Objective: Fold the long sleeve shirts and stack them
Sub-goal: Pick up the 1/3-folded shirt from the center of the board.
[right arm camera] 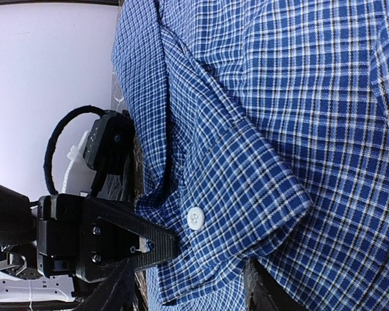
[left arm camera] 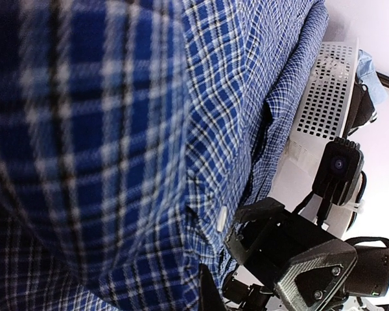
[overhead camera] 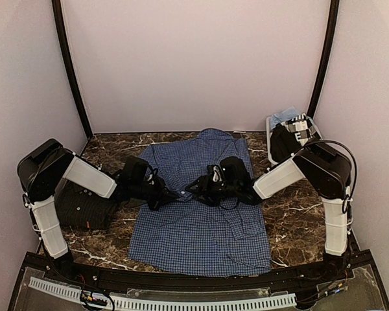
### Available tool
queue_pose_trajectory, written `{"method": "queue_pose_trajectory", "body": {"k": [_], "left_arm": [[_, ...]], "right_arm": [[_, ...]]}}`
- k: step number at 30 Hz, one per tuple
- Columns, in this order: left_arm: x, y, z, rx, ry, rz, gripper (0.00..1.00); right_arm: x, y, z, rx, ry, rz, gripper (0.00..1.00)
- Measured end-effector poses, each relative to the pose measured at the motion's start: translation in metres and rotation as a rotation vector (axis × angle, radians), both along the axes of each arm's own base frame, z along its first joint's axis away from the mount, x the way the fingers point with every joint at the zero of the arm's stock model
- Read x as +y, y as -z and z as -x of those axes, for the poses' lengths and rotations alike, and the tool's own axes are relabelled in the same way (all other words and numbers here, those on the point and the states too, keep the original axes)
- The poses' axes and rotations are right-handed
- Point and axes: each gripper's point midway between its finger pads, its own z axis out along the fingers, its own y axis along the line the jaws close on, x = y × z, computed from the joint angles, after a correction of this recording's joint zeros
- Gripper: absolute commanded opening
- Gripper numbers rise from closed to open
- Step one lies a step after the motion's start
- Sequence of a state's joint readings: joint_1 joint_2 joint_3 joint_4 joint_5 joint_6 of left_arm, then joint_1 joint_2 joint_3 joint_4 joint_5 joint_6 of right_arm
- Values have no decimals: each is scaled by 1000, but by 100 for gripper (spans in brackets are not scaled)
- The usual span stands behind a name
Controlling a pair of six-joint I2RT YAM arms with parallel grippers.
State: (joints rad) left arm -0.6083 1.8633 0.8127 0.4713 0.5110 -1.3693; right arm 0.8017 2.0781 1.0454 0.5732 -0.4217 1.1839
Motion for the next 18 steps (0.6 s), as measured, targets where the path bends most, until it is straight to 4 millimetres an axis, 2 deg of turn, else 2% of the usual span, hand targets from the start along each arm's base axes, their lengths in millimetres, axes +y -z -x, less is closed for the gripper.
{"method": "queue_pose_trajectory", "body": {"k": [18], "left_arm": [[-3,-4,1,-8,11,15,0]], "right_arm": [[3,6,-2,8,1,5,52]]}}
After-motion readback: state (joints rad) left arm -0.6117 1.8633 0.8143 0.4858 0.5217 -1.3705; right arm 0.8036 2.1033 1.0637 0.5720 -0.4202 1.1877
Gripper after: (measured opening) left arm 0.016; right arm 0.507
